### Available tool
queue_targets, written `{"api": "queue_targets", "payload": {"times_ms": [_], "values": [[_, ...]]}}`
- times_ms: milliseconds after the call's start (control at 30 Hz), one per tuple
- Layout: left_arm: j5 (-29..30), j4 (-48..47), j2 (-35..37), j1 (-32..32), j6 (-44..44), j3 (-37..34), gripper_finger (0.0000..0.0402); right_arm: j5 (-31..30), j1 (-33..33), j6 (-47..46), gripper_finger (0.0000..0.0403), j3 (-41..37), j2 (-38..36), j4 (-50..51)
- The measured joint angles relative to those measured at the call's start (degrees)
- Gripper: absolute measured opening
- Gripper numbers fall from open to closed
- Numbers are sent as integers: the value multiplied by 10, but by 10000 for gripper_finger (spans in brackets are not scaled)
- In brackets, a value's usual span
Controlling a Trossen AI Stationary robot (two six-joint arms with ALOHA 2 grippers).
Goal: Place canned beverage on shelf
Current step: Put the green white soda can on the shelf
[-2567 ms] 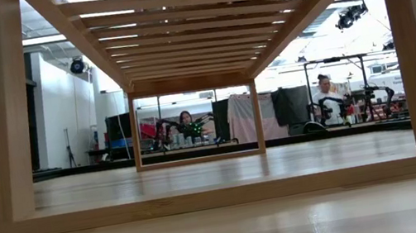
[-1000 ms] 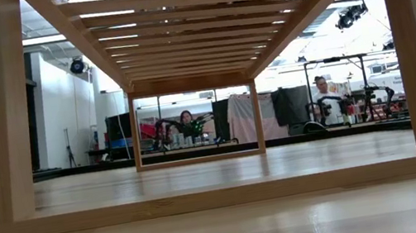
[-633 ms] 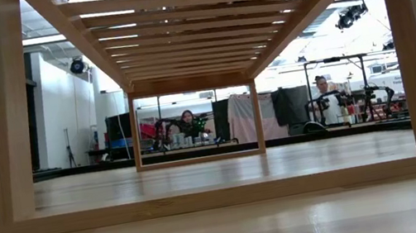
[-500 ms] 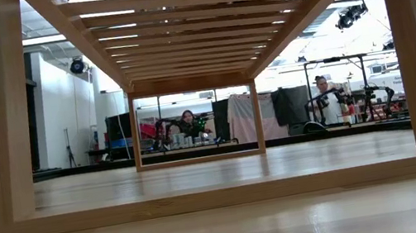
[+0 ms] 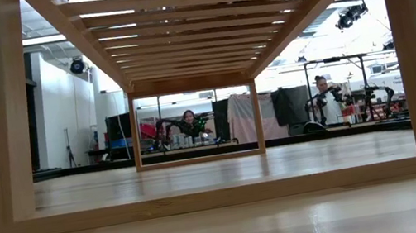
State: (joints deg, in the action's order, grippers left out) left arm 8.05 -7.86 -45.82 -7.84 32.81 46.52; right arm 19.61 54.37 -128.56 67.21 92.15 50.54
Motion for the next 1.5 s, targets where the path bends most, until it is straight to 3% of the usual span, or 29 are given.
{"api": "queue_targets", "payload": {"times_ms": [267, 500, 600, 1033, 1200, 1333, 1500], "values": [[0, 0, 0, 0, 0, 0, 0, -2, 0, 27, 370, 0, 13, 11], [0, 0, 0, 0, 0, 0, 0, -1, 0, 107, 284, 12, 12, 16], [0, 0, 0, 0, 0, 0, 0, -9, 0, 193, 283, 42, 12, 25], [2, 8, 0, 0, -29, 0, 0, -173, -18, 723, 283, 350, 11, 293], [3, 10, 0, 0, -22, 0, 15, -179, -70, 830, 283, 439, 16, 381], [3, 21, 0, 0, 1, 0, 45, -182, -121, 893, 283, 506, 16, 390], [-5, 91, 0, 0, 10, 0, 99, -257, -180, 971, 283, 594, 17, 376]]}}
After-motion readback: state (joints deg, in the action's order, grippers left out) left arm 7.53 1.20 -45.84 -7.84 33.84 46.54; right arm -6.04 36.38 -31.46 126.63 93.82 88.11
